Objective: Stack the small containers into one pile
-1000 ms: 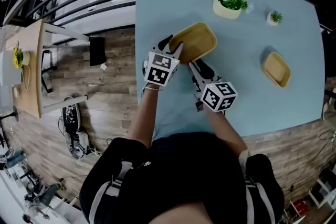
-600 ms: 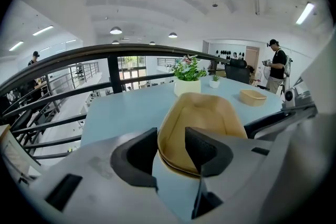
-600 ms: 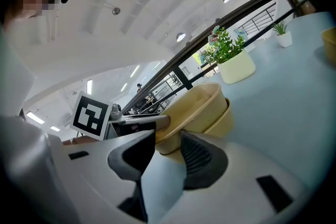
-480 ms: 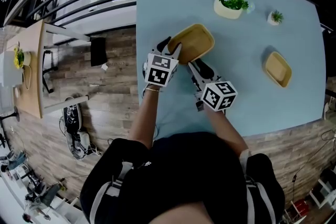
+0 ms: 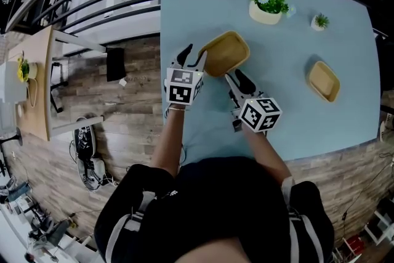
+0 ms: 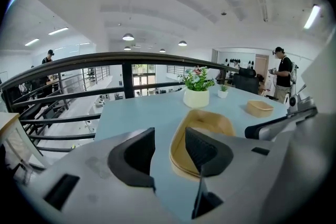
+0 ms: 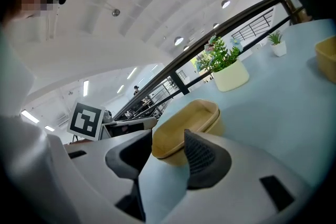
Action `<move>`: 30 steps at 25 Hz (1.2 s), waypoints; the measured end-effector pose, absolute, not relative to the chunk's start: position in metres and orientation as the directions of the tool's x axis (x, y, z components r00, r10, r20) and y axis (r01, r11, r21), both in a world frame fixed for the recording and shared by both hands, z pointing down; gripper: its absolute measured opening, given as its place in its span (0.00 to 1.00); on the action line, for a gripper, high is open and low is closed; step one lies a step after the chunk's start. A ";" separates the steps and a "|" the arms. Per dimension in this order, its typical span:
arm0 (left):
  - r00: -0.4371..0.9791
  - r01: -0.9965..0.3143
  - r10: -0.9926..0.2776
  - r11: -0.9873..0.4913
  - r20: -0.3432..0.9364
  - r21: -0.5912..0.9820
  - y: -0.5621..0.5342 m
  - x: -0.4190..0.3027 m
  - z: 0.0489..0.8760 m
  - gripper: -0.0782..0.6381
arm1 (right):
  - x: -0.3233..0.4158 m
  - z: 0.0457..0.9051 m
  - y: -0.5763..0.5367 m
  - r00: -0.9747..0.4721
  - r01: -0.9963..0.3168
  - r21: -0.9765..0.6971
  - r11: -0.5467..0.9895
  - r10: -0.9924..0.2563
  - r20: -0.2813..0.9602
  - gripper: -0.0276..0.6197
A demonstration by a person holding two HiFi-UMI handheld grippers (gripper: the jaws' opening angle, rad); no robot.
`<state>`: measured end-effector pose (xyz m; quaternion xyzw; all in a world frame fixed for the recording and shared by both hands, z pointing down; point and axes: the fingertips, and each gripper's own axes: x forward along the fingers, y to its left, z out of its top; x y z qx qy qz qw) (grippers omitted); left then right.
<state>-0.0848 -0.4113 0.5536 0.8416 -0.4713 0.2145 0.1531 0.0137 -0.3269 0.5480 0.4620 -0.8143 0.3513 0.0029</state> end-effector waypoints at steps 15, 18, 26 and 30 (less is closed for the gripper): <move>0.663 -0.748 -0.702 -0.618 0.259 0.242 -0.343 -0.039 0.466 0.30 | 0.068 0.479 -0.277 -0.463 -0.800 -0.514 0.309 -0.863 0.203 0.27; 0.714 -0.700 -0.667 -0.669 0.214 0.251 -0.324 -0.018 0.452 0.25 | 0.083 0.463 -0.259 -0.428 -0.811 -0.504 0.296 -0.888 0.167 0.22; 0.832 -0.554 -0.528 -0.795 0.169 0.246 -0.285 0.048 0.433 0.16 | 0.135 0.439 -0.209 -0.275 -0.857 -0.479 0.191 -0.955 0.111 0.07; 0.884 -0.467 -0.437 -0.848 0.167 0.252 -0.265 0.088 0.437 0.16 | 0.163 0.437 -0.181 -0.191 -0.876 -0.468 0.120 -0.975 0.109 0.04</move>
